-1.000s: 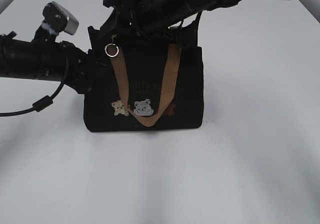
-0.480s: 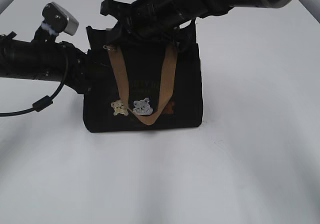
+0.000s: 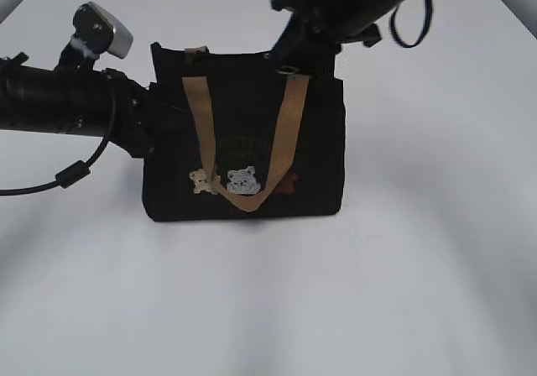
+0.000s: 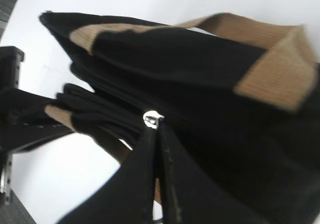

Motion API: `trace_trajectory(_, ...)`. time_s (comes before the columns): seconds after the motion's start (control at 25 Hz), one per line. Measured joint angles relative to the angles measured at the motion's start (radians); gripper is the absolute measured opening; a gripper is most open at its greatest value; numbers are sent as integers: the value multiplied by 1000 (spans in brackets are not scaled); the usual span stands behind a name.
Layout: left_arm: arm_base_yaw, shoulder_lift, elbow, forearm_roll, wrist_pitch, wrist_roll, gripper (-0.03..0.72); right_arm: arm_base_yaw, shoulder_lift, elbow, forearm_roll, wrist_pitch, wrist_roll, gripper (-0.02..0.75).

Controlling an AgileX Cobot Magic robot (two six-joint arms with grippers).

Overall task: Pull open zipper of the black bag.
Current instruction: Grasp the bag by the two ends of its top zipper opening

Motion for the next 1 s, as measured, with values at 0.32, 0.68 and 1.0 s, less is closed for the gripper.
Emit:
trace_trajectory(0.32,0,0,0,-1,3,-20,67,-75,-51,1,-111,103,28,-1)
trace_trajectory(0.68,-3,-72,-2,319,-44,-674,405,-75,-85,2,-142,235,-58,405)
trace_trajectory(1.0,6,-224,-2,1286,-14,-1925,424,-75,-183,2,-364,382,98,459)
